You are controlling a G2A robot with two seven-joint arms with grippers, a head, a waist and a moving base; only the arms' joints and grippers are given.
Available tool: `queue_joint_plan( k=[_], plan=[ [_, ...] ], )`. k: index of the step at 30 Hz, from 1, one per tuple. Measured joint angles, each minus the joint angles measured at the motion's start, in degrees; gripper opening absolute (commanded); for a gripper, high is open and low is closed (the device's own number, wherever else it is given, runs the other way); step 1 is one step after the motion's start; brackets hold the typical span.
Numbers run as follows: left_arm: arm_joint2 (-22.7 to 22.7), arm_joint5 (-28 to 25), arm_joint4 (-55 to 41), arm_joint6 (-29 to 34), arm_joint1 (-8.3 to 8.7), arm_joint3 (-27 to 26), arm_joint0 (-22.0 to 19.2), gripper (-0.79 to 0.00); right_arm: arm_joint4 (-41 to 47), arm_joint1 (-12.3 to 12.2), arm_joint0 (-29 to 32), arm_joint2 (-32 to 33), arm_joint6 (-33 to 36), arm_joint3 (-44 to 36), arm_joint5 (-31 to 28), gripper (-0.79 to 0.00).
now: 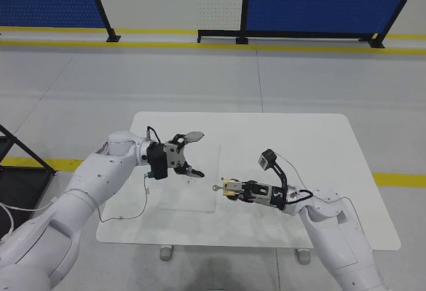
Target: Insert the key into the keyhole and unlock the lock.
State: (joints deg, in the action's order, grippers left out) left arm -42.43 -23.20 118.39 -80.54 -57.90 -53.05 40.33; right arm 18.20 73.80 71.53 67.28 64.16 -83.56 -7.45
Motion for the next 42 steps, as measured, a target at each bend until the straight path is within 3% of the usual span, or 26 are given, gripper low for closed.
queue_joint_plan(
  k=[8,12,16,22,28,38,42],
  plan=[
    [2.7,-15.1,-14.4,14.5,0.1,-2.2,-0.4,0.0,0.0,0.0,0.0,0.0,0.0,0.0,0.0,-0.785],
    [5.1,-27.2,-27.2,26.7,1.02,-3.9,-1.1,0.0,0.0,0.0,0.0,0.0,0.0,0.0,0.0,-0.785],
    [4.8,-34.4,-40.5,34.5,1.91,-3.2,-0.8,0.0,0.0,0.0,0.0,0.0,0.0,0.0,0.0,-0.785],
    [13.2,-34.8,-52.0,34.6,3.12,-0.7,-2.1,0.0,0.0,0.0,0.0,0.0,0.0,0.0,0.0,-0.785],
    [23.2,-34.8,-67.5,38.2,4.46,-1.5,-4.9,0.0,0.0,0.0,0.0,0.0,0.0,0.0,0.0,-0.785],
    [22.8,-34.5,-67.2,38.5,4.43,-1.4,-4.6,0.0,0.0,0.0,0.0,0.0,0.0,0.0,0.0,-0.785],
    [20.7,-34.8,-73.2,43.3,4.15,-1.6,-4.3,0.0,0.0,0.0,0.0,0.0,0.0,0.0,0.0,-0.785]
  ],
)
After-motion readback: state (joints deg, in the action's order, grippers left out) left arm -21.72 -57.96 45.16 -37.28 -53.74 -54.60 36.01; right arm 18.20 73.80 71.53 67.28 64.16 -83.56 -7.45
